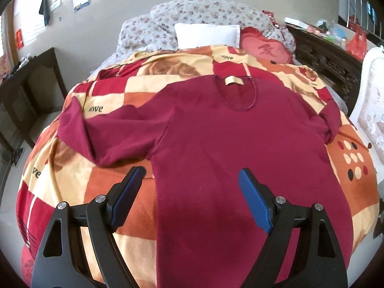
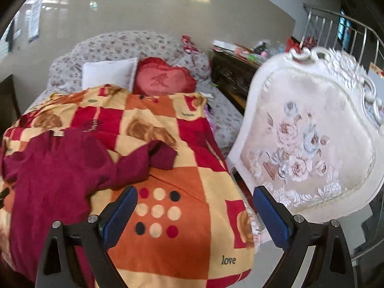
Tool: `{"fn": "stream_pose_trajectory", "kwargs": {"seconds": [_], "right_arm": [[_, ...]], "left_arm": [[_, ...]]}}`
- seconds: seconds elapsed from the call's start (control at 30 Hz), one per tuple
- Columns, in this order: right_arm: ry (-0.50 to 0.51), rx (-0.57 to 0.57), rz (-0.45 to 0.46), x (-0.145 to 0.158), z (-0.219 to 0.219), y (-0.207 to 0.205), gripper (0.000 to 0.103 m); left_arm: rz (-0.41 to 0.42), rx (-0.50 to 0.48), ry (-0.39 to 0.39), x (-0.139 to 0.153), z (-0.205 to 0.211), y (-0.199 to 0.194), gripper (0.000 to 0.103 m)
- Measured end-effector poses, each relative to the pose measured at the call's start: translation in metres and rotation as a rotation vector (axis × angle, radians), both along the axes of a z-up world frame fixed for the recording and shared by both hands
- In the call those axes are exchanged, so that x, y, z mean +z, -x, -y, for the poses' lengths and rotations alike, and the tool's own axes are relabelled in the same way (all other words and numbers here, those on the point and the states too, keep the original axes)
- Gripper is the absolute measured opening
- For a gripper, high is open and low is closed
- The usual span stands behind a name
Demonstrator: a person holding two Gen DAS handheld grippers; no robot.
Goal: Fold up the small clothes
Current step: 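Move the left gripper over the sleeve nearest it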
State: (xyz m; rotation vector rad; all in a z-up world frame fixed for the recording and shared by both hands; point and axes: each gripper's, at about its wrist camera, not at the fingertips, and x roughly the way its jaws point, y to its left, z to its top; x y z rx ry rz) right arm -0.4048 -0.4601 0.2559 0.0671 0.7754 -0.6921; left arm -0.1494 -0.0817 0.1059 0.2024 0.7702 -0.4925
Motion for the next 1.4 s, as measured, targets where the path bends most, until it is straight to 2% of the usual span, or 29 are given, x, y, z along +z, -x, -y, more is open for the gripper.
{"fn": "stream_pose_trajectory", "kwargs": {"seconds": [0.13, 0.33, 0.53, 0.77, 0.97, 1.4], "right_arm": [[-0.013, 0.062, 0.018, -0.004, -0.031, -0.027, 0.096], [-0.086, 0.181, 0.052, -0.030, -0.078, -0.091, 0.096], [-0.216, 0.253, 0.100, -0.071, -0.119, -0.151, 0.096], [-0.255, 0.325, 0.051, -0.124, -0.167, -0.209, 0.096], [-0.301, 0.330, 0.034, -0.143, -0.177, -0.225, 0.096], [-0.334, 0.316, 0.008, -0.155, -0.177, -0.232, 0.096]], "left_arm": [[-0.001, 0.002, 0.004, 0.004, -0.004, -0.001, 0.083], [0.005, 0.042, 0.003, 0.006, -0.020, -0.008, 0.083], [-0.028, 0.098, 0.013, -0.002, -0.035, -0.021, 0.083], [-0.046, 0.134, -0.001, -0.010, -0.038, -0.031, 0.083], [-0.064, 0.150, -0.015, -0.018, -0.039, -0.038, 0.083], [-0.080, 0.152, -0.012, -0.026, -0.042, -0.044, 0.083]]}}
